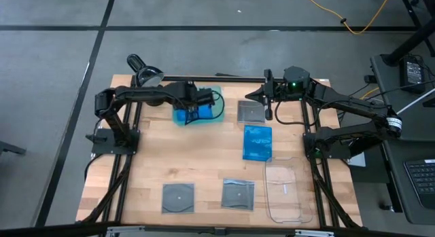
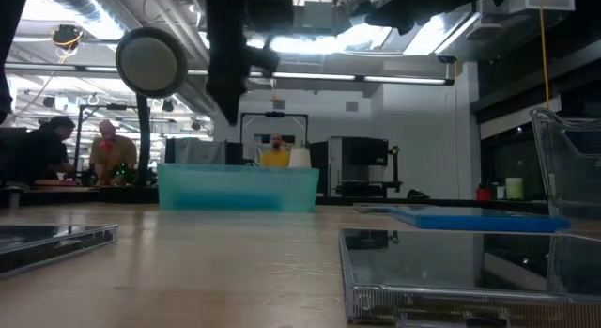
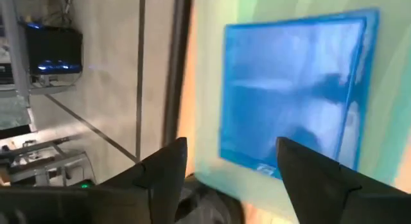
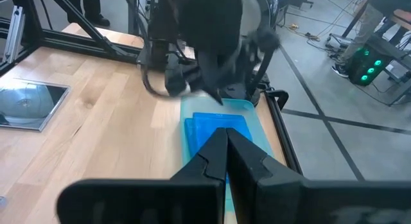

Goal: Pick & place jewel cases by type
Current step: Put the blue CD case into the green bin

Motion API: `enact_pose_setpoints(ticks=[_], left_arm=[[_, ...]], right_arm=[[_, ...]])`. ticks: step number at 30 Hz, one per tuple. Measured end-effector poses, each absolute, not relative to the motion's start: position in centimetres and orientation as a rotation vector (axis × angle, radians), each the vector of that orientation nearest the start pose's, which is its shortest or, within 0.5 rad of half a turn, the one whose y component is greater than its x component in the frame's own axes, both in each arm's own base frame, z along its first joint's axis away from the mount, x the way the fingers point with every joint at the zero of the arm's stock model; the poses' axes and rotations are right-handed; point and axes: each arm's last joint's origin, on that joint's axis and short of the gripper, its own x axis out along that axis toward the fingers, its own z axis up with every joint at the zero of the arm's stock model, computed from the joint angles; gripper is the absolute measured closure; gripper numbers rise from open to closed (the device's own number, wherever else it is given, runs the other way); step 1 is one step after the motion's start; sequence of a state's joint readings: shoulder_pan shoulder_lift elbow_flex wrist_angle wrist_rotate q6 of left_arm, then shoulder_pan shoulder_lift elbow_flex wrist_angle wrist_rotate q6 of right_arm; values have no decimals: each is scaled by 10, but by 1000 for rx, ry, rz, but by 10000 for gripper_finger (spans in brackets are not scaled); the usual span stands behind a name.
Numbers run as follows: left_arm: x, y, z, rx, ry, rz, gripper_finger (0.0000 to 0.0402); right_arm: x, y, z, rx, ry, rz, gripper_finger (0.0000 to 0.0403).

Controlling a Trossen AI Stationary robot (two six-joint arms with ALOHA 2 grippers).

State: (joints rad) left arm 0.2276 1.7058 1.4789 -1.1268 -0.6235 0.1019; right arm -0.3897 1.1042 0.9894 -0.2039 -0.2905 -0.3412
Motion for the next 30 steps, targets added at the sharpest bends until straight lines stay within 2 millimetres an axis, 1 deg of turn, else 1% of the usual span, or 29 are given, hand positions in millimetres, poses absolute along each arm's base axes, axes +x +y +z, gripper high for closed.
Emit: enact_pose_setpoints(ticks=[5,8,11,13,17,19,21,24,30], left_arm=[[319,75,336,405,1302,686,168],[323,67,365,357,1174,698,172],[325,61,385,276,1060,707,174],[326,56,391,219,1011,720,177],[327,46,390,139,971,738,187],[328,42,385,106,972,737,200],[330,38,376,62,990,715,222],[331,33,358,8,1039,685,269],[335,18,327,-28,1115,584,384]], right_arm=[[227,-84,341,-236,316,-45,393],[226,-84,339,-228,338,-40,393],[224,-83,332,-204,402,-29,393],[222,-81,327,-176,464,-12,393],[219,-68,315,-115,594,50,393],[219,-62,307,-78,670,61,393],[220,-60,297,-47,778,27,393],[222,-59,280,5,936,-28,393],[226,-61,247,171,1180,-87,393]])
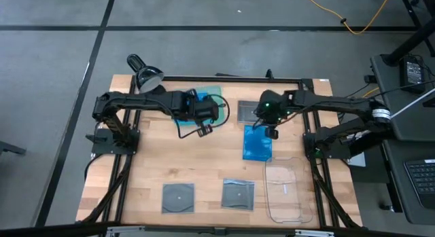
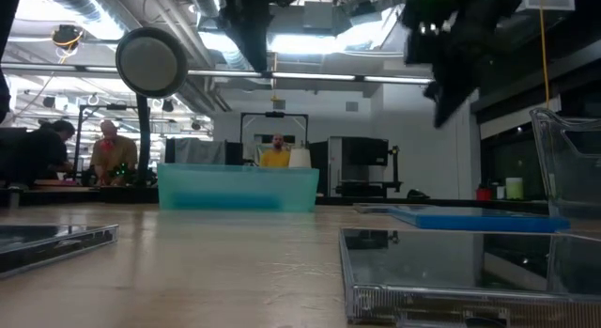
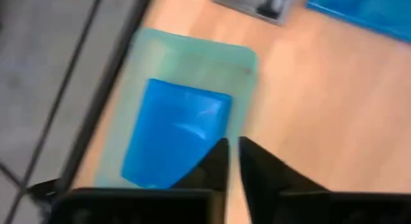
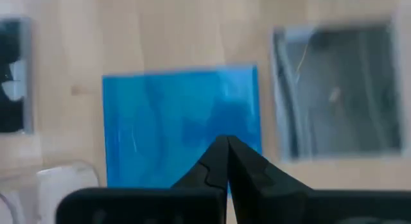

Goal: Pick & place jewel cases by type
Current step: Put the blue CD case into the green bin

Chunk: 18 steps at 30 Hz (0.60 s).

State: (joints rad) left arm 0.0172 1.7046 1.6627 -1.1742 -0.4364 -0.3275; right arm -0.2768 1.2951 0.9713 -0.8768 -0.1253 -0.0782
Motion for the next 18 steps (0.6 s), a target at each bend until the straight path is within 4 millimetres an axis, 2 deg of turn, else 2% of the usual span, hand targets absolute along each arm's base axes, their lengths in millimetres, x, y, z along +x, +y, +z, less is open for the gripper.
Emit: enact_pose_setpoints(ticks=[7,10,18], left_arm=[[339,2,306,-26,1118,517,400],[341,0,303,-35,1106,498,399],[343,0,303,-38,1088,487,399]], right_arm=[[204,-53,194,410,1368,-160,393],[195,-50,184,464,1402,-200,393],[185,-47,162,523,1434,-250,393]])
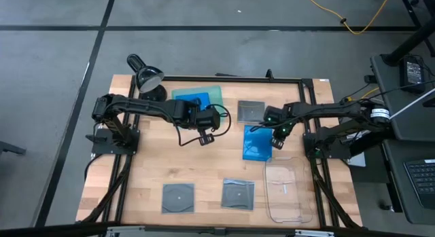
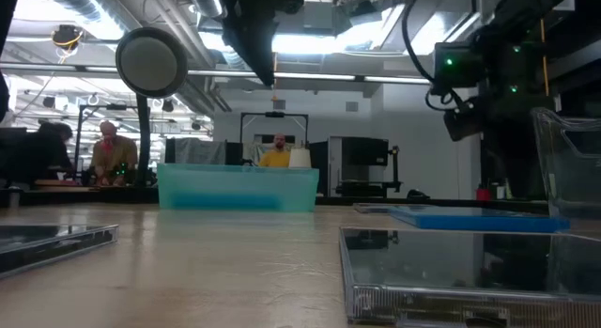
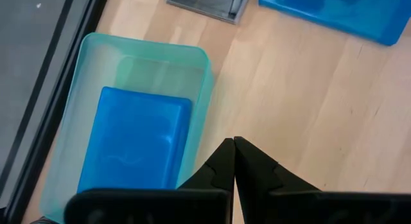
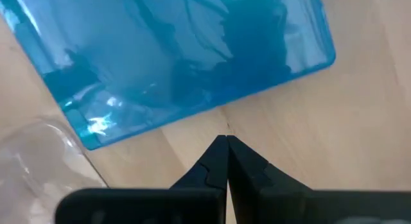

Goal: Pick & place jewel cases by type
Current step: Put the blue CD case into the green bin

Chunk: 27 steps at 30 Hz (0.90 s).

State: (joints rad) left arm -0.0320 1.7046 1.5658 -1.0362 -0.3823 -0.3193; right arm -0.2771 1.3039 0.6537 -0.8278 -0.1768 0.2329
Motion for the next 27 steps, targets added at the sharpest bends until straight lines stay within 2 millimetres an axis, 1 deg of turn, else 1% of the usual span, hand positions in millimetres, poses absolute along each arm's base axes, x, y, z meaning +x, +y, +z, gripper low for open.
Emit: enact_pose_setpoints(ticks=[7,11,18,23,25,27], left_arm=[[344,0,304,-57,1068,495,399],[344,0,304,-74,1063,506,399],[344,0,304,-90,1058,516,400],[344,0,304,-98,1055,522,400],[344,0,304,-104,1053,526,400],[344,0,304,-108,1051,533,399]], right_arm=[[185,-47,147,517,1421,-250,393],[191,-49,141,517,1411,-241,393],[204,-51,128,576,1417,-171,393],[220,-55,131,523,1424,-110,393],[237,-59,138,483,1340,-83,393],[245,-61,141,470,1333,-57,393]])
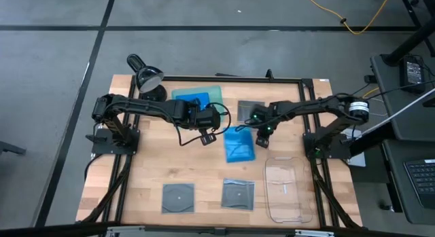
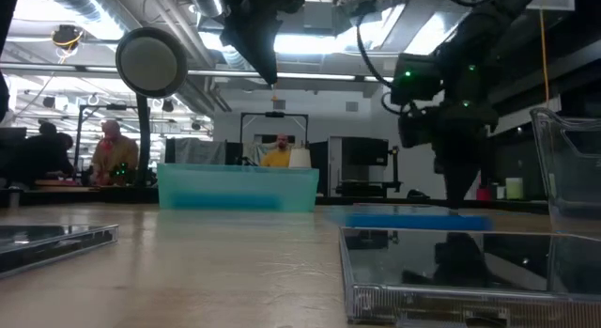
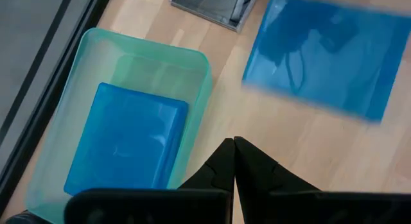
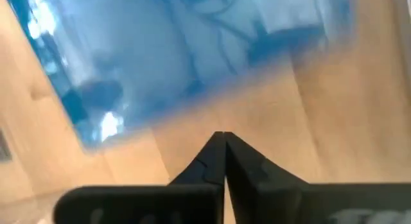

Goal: Pick & place jewel cases by type
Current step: Put the blue CD case into the green bin

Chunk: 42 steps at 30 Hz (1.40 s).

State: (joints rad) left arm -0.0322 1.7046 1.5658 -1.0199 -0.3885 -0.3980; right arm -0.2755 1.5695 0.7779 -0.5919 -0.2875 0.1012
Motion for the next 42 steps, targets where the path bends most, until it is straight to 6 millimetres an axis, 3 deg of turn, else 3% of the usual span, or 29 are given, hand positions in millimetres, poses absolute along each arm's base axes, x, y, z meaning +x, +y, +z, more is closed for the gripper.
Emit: enact_pose_setpoints(ticks=[6,11,14,26,34,42], left_arm=[[344,-3,304,-115,1048,536,400],[336,-8,301,-157,1112,591,400],[328,-14,294,-184,1155,666,400],[312,-41,233,-338,1154,778,398],[315,-52,221,-487,1006,775,399],[304,-51,220,-611,885,786,400]], right_arm=[[276,-61,146,419,1309,3,393],[290,-60,149,394,1320,32,393],[289,-57,146,378,1350,50,393],[296,-54,132,376,1357,74,393],[304,-41,129,356,1324,123,393],[320,-31,134,383,1164,227,393]])
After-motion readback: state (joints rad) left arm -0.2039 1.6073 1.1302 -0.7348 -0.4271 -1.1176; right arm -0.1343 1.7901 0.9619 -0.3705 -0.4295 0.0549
